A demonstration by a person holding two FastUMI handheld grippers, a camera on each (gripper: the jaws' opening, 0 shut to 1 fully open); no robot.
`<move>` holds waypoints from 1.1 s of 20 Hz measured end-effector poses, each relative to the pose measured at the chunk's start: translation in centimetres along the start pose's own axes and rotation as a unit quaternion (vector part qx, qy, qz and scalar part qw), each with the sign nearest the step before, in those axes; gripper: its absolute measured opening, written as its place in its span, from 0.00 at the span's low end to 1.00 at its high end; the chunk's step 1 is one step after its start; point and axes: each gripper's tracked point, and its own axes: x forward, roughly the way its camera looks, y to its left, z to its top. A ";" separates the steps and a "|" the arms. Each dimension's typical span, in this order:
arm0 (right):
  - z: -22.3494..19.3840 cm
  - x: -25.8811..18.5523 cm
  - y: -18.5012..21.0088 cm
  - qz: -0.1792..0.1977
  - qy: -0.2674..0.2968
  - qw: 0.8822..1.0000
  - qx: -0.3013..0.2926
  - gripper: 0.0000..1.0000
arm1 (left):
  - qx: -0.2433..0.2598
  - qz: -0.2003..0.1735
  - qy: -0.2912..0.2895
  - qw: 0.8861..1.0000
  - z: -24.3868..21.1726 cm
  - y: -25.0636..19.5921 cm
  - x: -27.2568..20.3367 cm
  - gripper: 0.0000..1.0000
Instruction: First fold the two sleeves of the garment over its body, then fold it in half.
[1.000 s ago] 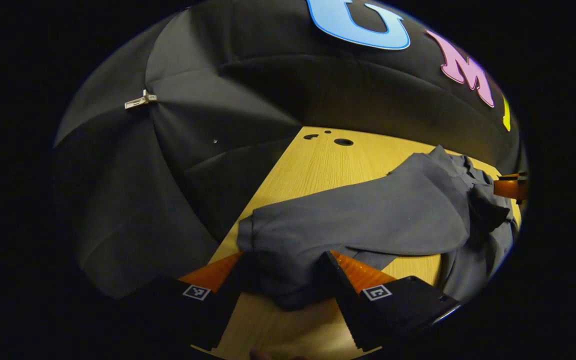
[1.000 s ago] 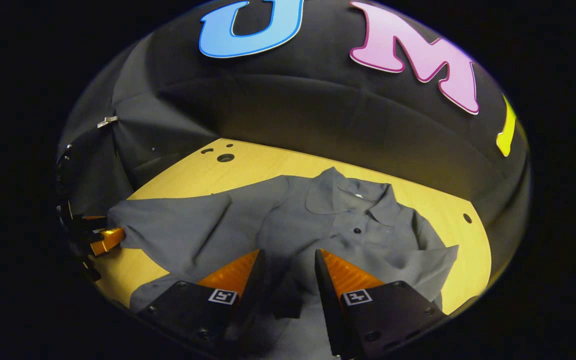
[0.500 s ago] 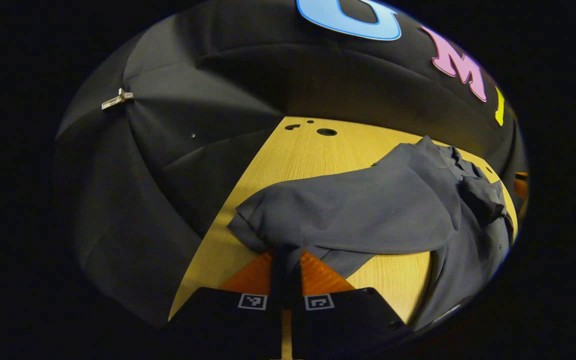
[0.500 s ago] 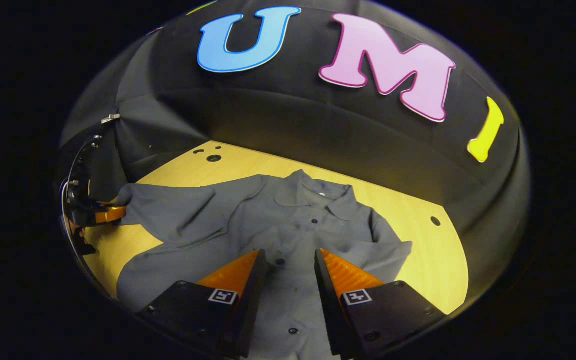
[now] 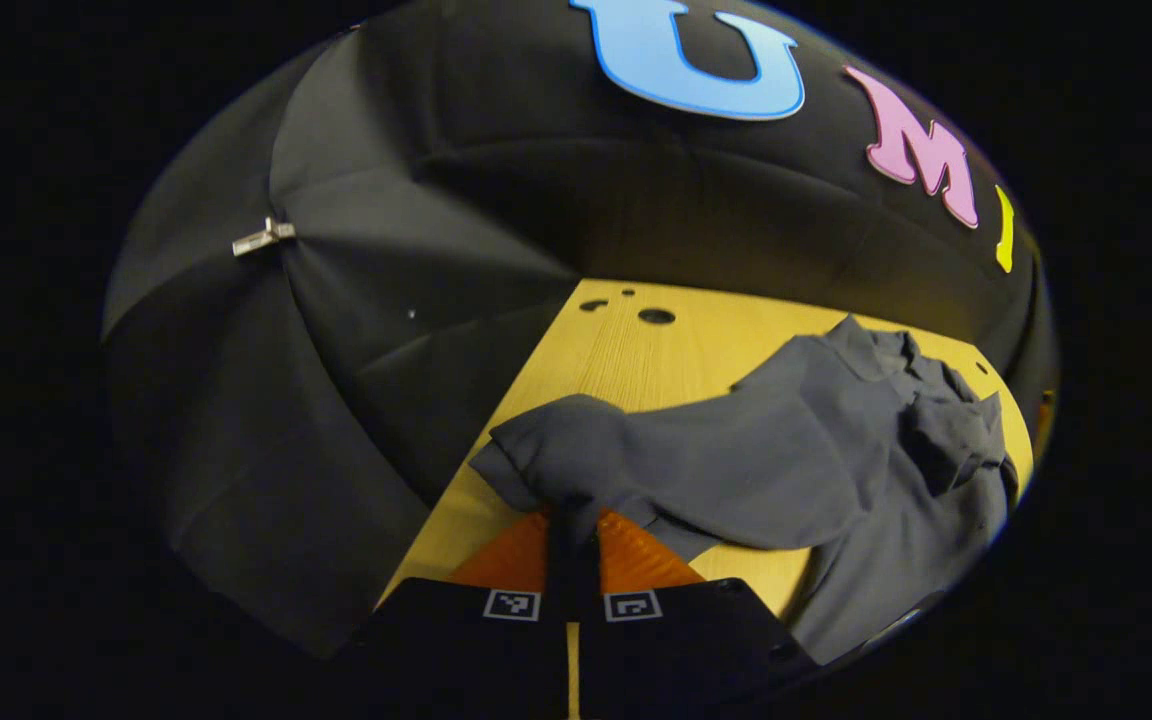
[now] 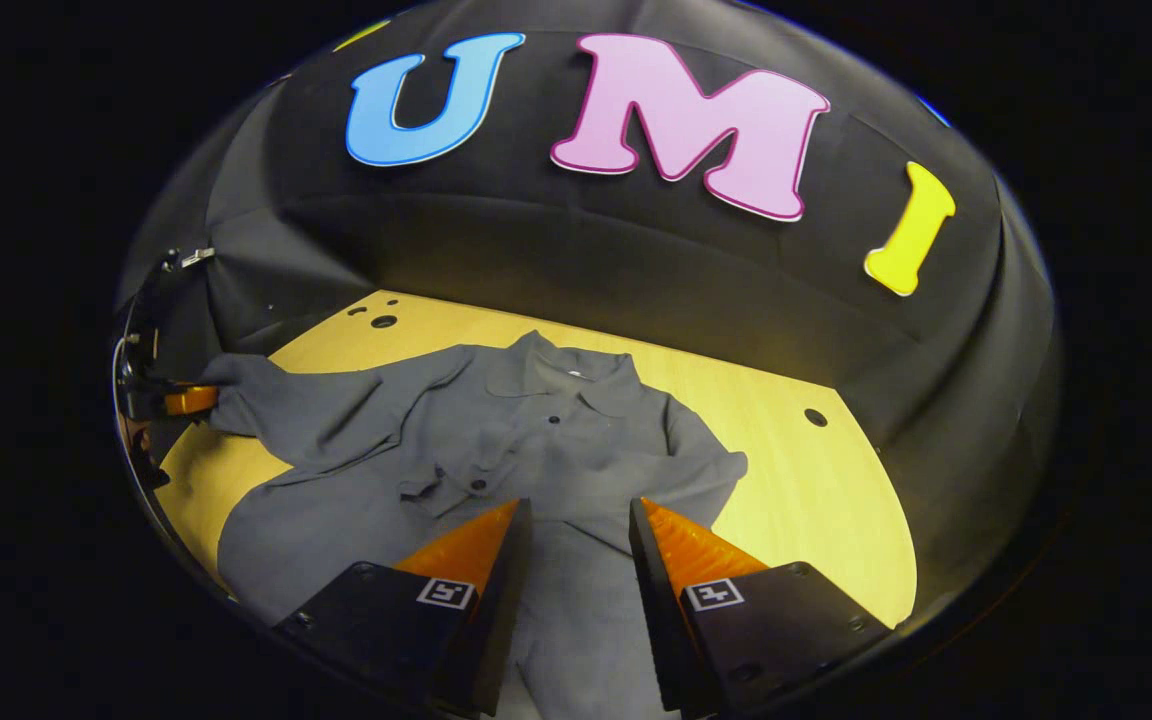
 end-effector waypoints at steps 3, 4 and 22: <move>-0.7 -0.4 -1.6 -0.008 0.002 1.000 0.005 0.61 | -0.010 -0.008 -0.045 0.999 4.7 -1.4 -3.1 0.09; -0.8 -0.5 -1.9 -0.007 0.002 1.000 0.009 0.61 | -0.013 -0.012 -0.058 0.998 6.1 -2.0 -4.0 0.09; -4.5 -1.5 -12.3 -0.037 0.002 0.997 0.062 0.65 | 0.036 -0.171 -0.113 0.978 13.7 -27.5 -10.2 0.09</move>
